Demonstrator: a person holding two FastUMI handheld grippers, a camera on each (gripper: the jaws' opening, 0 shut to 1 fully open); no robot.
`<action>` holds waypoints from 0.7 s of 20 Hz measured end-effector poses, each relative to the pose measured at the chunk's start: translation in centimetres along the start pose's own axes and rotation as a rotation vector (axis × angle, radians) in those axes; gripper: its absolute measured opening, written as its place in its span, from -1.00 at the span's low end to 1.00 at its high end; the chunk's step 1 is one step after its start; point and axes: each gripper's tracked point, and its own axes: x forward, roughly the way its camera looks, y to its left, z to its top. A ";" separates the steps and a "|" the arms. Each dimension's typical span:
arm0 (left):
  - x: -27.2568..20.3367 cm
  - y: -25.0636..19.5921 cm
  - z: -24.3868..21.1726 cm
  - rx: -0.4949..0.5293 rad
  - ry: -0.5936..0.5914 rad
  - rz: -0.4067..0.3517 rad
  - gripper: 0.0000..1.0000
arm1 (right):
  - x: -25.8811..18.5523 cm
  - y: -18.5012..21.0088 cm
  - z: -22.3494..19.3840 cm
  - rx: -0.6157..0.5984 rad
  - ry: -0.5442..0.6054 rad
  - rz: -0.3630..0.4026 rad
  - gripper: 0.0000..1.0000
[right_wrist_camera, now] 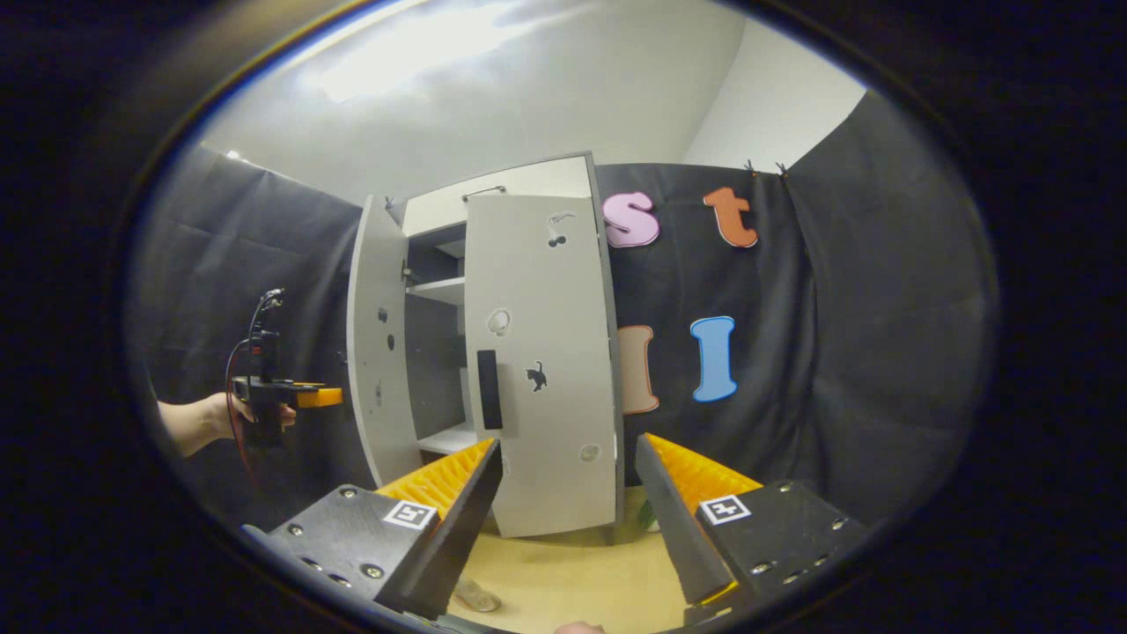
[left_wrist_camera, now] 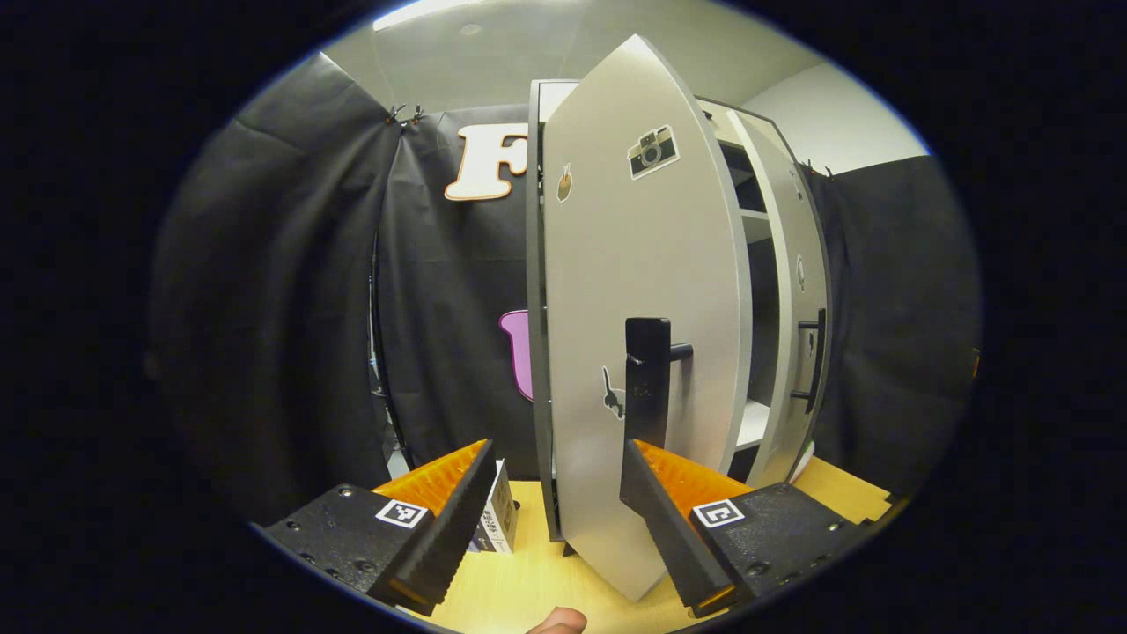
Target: Grasp the bottle in the cabinet with the left hand and place it on the coaster, then close the right door with the right hand and the left door with the left hand.
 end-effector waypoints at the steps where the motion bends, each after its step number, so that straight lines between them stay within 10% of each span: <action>1: -0.1 -0.1 0.1 0.000 0.000 -0.004 0.87 | -0.2 0.1 -0.2 0.004 0.004 0.003 0.86; 14: -0.1 0.4 -0.1 0.021 0.002 0.009 0.88 | 0.6 -0.2 -1.7 0.018 0.033 0.022 0.86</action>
